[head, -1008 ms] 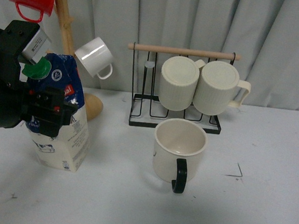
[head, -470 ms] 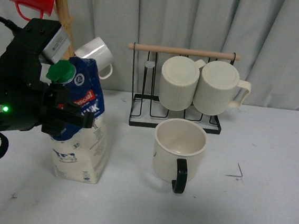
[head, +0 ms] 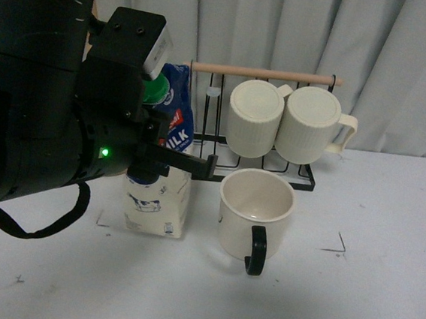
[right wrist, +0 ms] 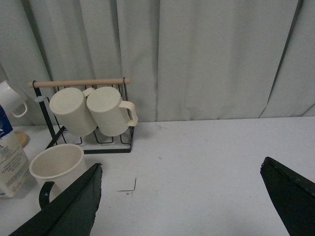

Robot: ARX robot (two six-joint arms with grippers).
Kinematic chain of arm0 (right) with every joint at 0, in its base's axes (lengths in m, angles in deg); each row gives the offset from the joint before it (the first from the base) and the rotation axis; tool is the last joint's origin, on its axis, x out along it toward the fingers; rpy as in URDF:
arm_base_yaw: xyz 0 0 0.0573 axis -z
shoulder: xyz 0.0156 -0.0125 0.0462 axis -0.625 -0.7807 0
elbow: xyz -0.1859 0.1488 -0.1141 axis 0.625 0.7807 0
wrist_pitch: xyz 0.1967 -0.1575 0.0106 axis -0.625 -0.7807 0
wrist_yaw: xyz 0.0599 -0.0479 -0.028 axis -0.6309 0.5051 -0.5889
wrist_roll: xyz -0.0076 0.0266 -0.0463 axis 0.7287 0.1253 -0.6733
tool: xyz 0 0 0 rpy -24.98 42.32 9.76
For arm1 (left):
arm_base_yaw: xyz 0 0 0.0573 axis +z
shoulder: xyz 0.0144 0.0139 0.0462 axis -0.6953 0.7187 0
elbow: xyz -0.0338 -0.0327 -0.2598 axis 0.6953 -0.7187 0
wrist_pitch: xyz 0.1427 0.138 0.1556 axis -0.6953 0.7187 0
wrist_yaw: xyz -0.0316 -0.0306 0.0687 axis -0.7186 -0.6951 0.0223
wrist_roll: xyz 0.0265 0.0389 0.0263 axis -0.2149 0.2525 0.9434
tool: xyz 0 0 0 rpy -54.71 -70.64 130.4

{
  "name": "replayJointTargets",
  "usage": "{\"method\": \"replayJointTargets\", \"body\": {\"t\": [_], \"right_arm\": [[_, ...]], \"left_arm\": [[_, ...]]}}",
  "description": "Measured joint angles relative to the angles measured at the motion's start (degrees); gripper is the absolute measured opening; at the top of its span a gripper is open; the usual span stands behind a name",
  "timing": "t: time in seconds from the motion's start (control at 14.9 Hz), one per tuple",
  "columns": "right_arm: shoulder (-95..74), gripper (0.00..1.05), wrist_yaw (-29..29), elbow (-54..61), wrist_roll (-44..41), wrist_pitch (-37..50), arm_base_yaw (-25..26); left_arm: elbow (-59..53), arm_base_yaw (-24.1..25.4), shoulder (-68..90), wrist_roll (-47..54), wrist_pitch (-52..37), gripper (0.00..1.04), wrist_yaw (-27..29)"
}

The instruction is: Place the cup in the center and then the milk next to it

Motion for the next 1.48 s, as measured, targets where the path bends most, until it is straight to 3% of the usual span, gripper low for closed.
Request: {"method": "replayJointTargets", "body": {"t": [0.87,0.94,1.01,1.48], "right_arm": [[0.0,0.98,0.0,0.0,0.0,0.0,0.0],[0.0,0.98,0.0,0.0,0.0,0.0,0.0],[0.0,0.98,0.0,0.0,0.0,0.0,0.0],[0.0,0.98,0.0,0.0,0.0,0.0,0.0]], "left_arm": [[2.0,-3.1,6.0,-2.8,-2.6,0.02,3.2],[2.2,-3.1,6.2,-3.5,-2.6,0.06,3.2],[2.4,-3.1,6.2,-3.8,-2.7,0.13,3.2],[1.2,-3.1,-2.3,-11.3,3.4,0.91,0.8]]}}
